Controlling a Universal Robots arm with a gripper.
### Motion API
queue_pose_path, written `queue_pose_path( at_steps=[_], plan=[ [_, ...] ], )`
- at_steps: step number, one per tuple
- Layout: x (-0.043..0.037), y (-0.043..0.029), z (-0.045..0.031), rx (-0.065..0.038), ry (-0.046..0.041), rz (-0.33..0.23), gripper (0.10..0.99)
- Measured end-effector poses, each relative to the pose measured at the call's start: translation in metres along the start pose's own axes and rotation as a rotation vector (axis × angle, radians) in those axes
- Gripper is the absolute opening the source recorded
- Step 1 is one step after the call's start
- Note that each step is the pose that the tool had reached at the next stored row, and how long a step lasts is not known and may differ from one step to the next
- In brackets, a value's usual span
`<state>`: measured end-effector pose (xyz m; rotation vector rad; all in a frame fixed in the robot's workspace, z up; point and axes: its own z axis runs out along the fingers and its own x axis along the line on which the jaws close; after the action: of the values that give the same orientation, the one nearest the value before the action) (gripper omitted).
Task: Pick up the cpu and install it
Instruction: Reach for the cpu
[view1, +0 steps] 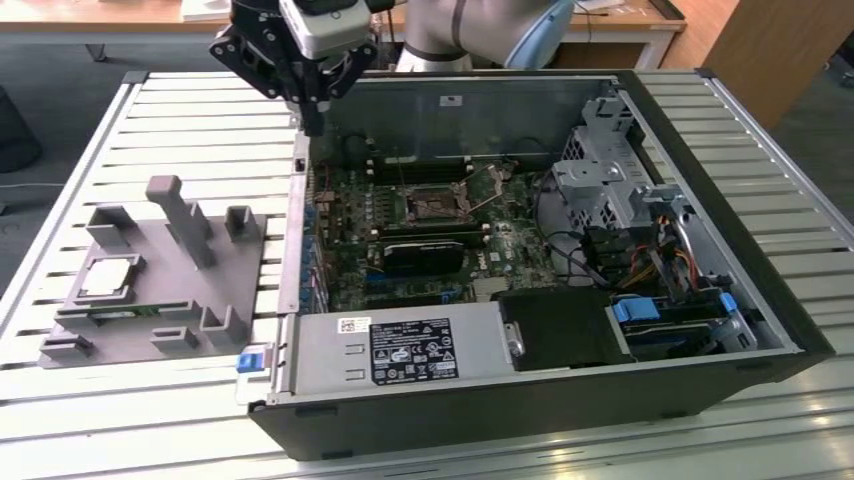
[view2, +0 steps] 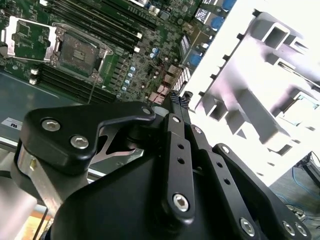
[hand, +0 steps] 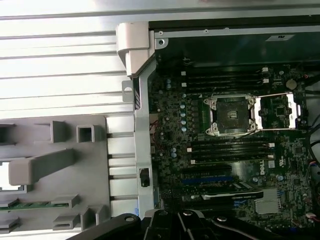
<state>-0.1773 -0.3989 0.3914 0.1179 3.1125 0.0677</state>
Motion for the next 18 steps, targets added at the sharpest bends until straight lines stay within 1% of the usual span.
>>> queue_pose_path(
  at_steps=[18],
  plan=[
    [0.0191, -0.0015, 0.0003, 0.0, 0.0, 0.0, 0.106]
  ],
)
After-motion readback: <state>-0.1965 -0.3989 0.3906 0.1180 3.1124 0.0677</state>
